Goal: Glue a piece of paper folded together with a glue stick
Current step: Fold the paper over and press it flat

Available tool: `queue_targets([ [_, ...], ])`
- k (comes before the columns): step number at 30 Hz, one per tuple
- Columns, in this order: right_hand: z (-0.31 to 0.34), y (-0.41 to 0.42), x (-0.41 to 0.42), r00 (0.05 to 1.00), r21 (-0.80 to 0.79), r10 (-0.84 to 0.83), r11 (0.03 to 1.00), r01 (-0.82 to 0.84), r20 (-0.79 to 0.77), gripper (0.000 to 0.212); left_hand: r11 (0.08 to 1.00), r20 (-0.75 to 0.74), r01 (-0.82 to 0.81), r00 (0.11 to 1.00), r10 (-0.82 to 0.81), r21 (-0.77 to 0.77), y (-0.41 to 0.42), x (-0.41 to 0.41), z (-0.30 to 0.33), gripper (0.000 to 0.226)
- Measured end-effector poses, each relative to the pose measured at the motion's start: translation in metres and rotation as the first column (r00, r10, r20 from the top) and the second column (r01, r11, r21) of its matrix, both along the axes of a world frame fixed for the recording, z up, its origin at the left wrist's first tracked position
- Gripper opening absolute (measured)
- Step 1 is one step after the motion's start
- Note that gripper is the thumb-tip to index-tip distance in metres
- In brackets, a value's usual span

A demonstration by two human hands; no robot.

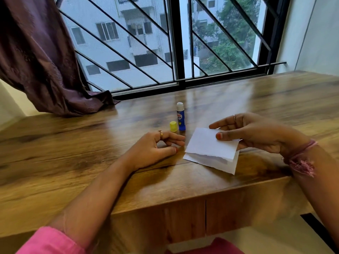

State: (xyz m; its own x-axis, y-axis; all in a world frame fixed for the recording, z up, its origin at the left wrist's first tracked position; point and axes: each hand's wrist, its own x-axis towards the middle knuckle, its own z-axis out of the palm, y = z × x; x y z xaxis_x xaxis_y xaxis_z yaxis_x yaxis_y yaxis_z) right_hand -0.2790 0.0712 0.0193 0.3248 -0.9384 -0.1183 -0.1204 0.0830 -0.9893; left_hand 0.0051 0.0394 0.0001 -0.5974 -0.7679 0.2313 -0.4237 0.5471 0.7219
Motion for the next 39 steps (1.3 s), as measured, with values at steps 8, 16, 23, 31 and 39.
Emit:
queue_targets([
  [8,0.0001,0.0006,0.0001,0.999,-0.011,0.036,0.999,-0.037,-0.036,0.050,1.000,0.020,-0.008,1.000,0.008,-0.018,0.0001,-0.0001,0.0004,0.028],
  [16,-0.0006,0.0006,-0.0010,0.997,-0.005,0.044,0.999,-0.045,-0.067,0.050,0.999,0.017,0.010,1.000,-0.010,-0.031,0.0016,-0.0006,0.0006,0.027],
  [23,-0.0018,0.0012,-0.0011,0.993,-0.023,0.042,0.999,-0.045,-0.108,0.050,1.000,0.039,-0.008,0.999,0.008,-0.018,0.0002,0.0002,0.0006,0.027],
  [31,-0.0024,0.0024,-0.0005,0.987,-0.055,0.051,0.997,-0.060,-0.152,0.056,0.999,0.058,-0.001,0.998,0.004,-0.049,0.0023,-0.0006,0.0011,0.026],
  [39,-0.0031,0.0037,-0.0004,0.985,-0.057,0.048,0.997,-0.058,-0.163,0.051,0.998,0.057,0.014,0.998,-0.010,-0.063,0.0041,-0.0018,0.0017,0.026],
])
